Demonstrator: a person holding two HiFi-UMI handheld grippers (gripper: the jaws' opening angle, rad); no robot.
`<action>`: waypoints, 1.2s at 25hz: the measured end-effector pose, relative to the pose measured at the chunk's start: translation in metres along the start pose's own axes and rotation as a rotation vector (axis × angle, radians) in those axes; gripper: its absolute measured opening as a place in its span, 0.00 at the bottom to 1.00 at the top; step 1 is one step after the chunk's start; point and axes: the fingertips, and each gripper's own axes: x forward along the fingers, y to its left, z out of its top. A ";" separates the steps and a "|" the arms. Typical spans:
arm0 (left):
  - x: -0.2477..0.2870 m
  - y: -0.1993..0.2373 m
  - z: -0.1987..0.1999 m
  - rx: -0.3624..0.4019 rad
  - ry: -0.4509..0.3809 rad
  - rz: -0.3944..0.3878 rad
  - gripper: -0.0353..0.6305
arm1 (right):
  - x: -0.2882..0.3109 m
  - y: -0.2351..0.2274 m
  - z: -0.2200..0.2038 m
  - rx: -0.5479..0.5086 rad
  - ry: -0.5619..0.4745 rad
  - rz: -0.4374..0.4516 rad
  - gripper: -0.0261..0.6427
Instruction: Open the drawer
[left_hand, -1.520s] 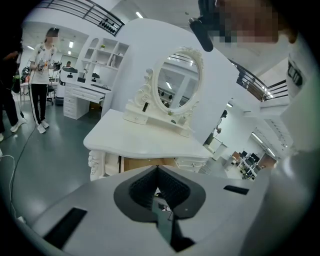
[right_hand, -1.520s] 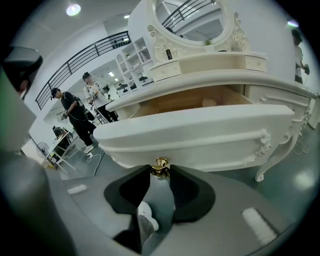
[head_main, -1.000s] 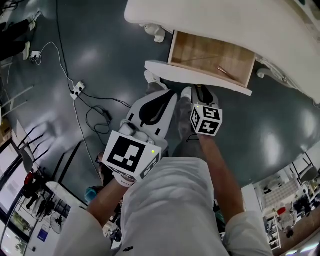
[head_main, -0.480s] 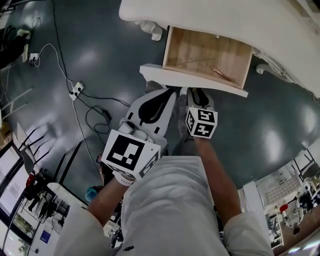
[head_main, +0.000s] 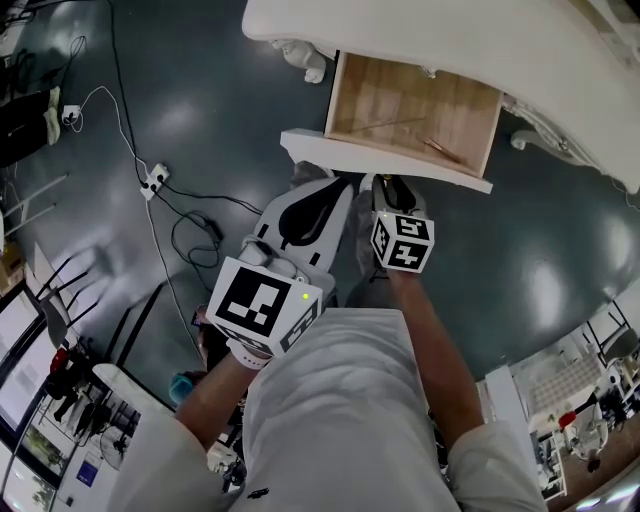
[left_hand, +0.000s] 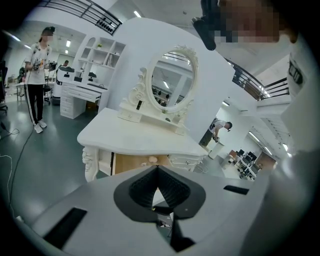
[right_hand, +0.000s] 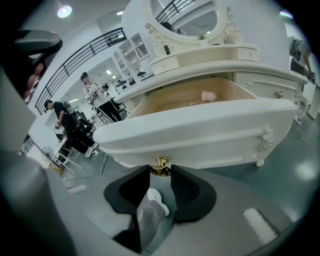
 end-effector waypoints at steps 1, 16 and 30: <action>0.000 -0.001 0.000 0.001 0.000 0.001 0.07 | 0.000 0.001 -0.001 0.009 0.008 0.013 0.24; 0.001 -0.031 0.025 0.037 -0.023 -0.018 0.07 | -0.050 0.007 0.037 -0.074 -0.020 0.107 0.34; -0.015 -0.062 0.051 0.072 -0.080 -0.007 0.07 | -0.111 0.002 0.101 -0.172 -0.157 0.157 0.36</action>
